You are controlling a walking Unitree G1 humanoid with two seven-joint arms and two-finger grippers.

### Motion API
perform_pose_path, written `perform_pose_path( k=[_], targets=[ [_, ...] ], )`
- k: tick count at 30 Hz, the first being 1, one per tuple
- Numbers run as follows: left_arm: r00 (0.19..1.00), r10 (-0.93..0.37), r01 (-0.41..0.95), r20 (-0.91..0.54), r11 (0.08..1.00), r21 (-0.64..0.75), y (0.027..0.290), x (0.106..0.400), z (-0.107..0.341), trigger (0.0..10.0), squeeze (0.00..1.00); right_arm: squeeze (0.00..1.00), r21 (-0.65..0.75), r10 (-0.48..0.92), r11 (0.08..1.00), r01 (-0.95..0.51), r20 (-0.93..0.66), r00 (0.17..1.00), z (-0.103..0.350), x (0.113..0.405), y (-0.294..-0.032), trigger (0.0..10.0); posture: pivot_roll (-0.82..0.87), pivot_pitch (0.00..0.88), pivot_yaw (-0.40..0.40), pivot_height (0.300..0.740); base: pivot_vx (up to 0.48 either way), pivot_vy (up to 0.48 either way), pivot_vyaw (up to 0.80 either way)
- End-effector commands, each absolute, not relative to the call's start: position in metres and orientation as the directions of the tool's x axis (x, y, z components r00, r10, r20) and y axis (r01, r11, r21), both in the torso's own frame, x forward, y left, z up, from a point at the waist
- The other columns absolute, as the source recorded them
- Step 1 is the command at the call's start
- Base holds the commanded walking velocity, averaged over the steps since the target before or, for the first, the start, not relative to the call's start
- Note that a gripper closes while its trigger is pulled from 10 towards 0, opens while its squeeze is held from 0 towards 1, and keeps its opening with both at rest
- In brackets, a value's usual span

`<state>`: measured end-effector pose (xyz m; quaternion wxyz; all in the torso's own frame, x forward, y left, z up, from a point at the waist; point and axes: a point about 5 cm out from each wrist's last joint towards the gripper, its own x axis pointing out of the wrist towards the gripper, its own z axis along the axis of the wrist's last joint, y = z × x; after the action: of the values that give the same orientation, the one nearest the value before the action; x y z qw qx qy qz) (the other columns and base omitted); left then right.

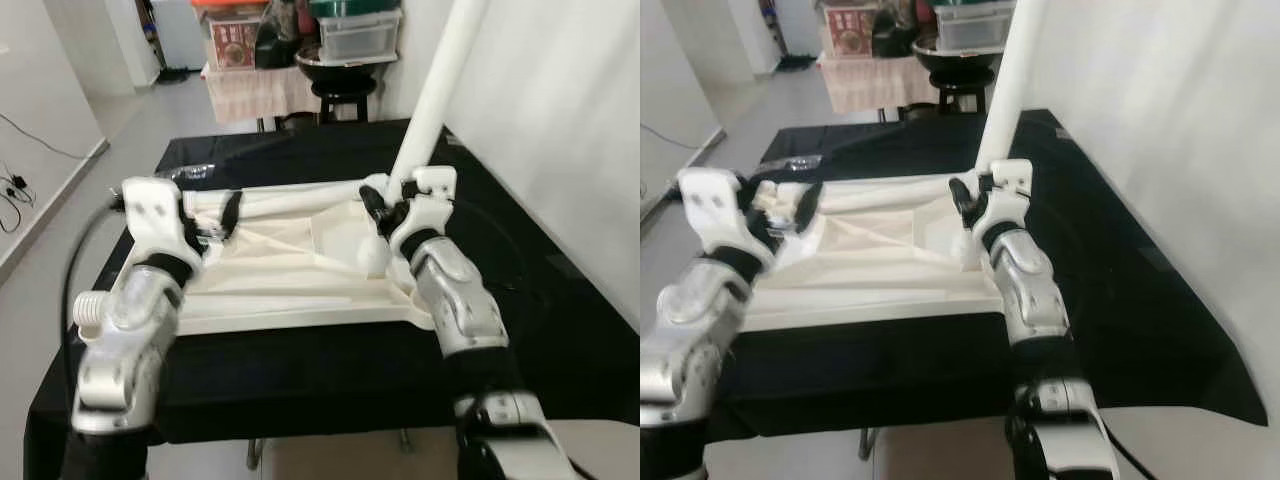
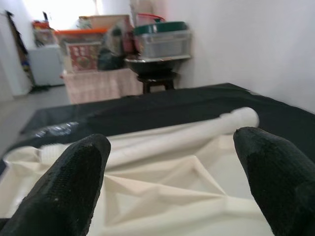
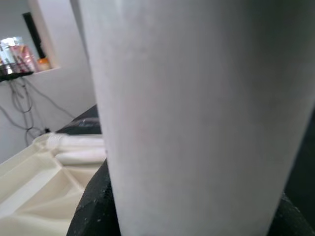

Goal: Building children table

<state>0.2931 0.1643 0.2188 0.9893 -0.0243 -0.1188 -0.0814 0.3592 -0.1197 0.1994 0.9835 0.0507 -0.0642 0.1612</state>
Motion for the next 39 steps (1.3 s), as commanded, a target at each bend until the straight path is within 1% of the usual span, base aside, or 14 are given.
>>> perform_pose_path(
  k=[1, 6, 13, 17, 23, 30, 33, 36, 39],
  targets=[
    [0.963, -0.180, 0.193, 0.201, 0.980, -0.046, 0.160, 0.289, 0.208, 10.0, 0.00, 0.00, 0.064, 0.389, 0.912, -0.404, 0.169, 0.906, 0.202, 0.350, -0.104, 10.0, -0.07, 0.000, 0.045, 0.740, 0.000, 0.000, 0.00],
    [0.964, -0.187, 0.201, 0.191, 0.978, -0.060, 0.156, 0.287, 0.201, 10.0, 0.00, 0.00, 0.048, 0.410, 0.905, -0.423, 0.168, 0.897, 0.199, 0.346, -0.099, 10.0, -0.07, 0.000, 0.046, 0.740, 0.000, -0.117, 0.00],
    [0.965, -0.181, 0.200, 0.187, 0.976, -0.089, 0.151, 0.284, 0.197, 10.0, 0.00, 0.00, 0.033, 0.408, 0.908, -0.419, 0.166, 0.898, 0.202, 0.342, -0.096, 10.0, -0.07, 0.000, 0.048, 0.740, 0.000, -0.447, 0.00],
    [0.967, -0.167, 0.191, 0.194, 0.976, -0.109, 0.151, 0.286, 0.198, 10.0, 0.00, 0.00, 0.030, 0.397, 0.912, -0.408, 0.172, 0.901, 0.205, 0.343, -0.098, 10.0, -0.07, 0.000, 0.047, 0.740, 0.000, 0.000, 0.00],
    [0.967, -0.173, 0.192, 0.189, 0.978, -0.086, 0.149, 0.287, 0.196, 10.0, 0.00, 0.00, 0.023, 0.374, 0.923, -0.383, 0.177, 0.911, 0.209, 0.347, -0.103, 10.0, -0.07, 0.000, 0.050, 0.740, 0.000, 0.000, 0.00],
    [0.969, -0.186, 0.196, 0.163, 0.979, -0.049, 0.145, 0.289, 0.187, 10.0, 0.00, 0.00, -0.029, 0.351, 0.935, -0.352, 0.195, 0.916, 0.213, 0.349, -0.106, 10.0, -0.07, 0.000, 0.058, 0.740, 0.000, 0.000, 0.00],
    [0.964, -0.225, 0.233, 0.142, 0.971, -0.045, 0.142, 0.288, 0.183, 10.0, 0.00, 0.00, -0.021, 0.365, 0.929, -0.369, 0.200, 0.909, 0.213, 0.349, -0.107, 10.0, -0.07, 0.000, 0.056, 0.740, 0.000, 0.000, 0.00],
    [0.963, -0.229, 0.237, 0.141, 0.970, -0.044, 0.141, 0.288, 0.183, 10.0, 0.00, 0.00, -0.020, 0.367, 0.929, -0.370, 0.201, 0.908, 0.213, 0.349, -0.107, 10.0, -0.07, 0.000, 0.056, 0.740, 0.000, 0.000, 0.00],
    [0.958, -0.250, 0.260, 0.141, 0.964, -0.056, 0.139, 0.283, 0.180, 10.0, 0.00, 0.00, 0.029, 0.379, 0.921, -0.390, 0.178, 0.908, 0.210, 0.350, -0.107, 10.0, -0.06, 0.000, 0.049, 0.740, 0.000, 0.000, -0.40]
  ],
)
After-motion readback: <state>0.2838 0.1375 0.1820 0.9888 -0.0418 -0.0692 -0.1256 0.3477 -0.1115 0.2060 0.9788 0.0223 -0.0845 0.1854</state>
